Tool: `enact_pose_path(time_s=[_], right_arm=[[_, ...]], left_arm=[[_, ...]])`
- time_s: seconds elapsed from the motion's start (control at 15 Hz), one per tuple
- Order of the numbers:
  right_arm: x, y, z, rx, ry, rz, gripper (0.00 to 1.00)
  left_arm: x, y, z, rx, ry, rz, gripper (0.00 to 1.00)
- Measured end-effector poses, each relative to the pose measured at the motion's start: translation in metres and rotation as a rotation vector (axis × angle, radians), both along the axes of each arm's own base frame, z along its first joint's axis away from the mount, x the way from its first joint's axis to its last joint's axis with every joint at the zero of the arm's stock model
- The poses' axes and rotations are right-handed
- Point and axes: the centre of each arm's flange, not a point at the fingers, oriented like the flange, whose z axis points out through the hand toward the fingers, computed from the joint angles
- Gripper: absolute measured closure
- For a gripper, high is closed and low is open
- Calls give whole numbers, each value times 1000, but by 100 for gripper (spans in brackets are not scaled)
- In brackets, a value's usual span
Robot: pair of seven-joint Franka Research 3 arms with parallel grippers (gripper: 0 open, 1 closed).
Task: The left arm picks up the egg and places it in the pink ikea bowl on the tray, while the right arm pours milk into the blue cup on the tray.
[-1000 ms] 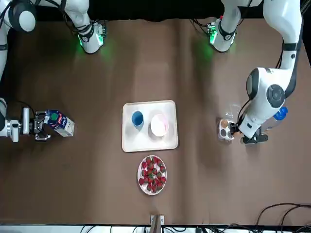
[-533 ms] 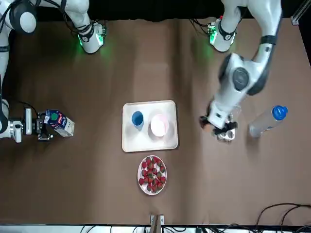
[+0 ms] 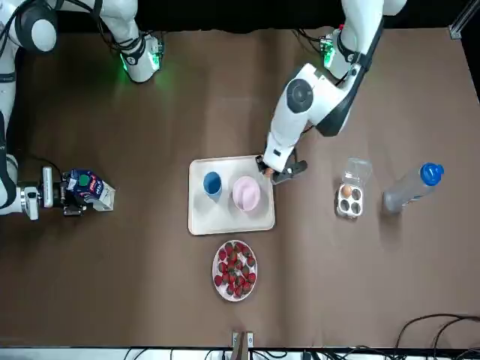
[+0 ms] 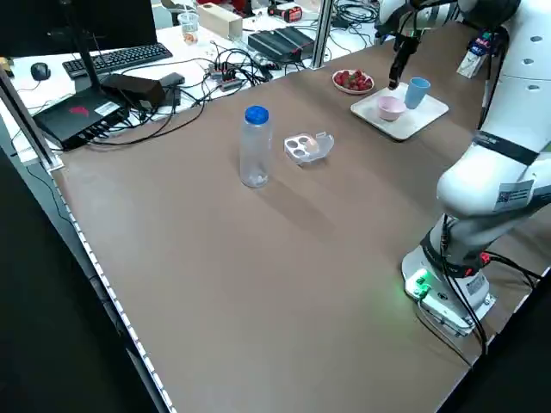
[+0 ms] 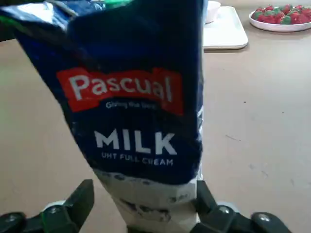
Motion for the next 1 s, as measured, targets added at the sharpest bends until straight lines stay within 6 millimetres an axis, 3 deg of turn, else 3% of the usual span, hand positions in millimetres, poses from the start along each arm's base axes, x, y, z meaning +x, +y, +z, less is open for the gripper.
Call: enact_pose_path(time_s=[0.53, 0.73, 1.0], right_arm=[[3, 14, -3, 8, 8, 21, 32], [6, 20, -3, 7, 9, 30, 36], [14, 31, 4, -12, 35, 23, 37]], left_arm=[[0, -58, -71, -61, -5, -22, 52], [2, -64, -94, -64, -39, -21, 52], [8, -63, -103, -56, -66, -15, 52]])
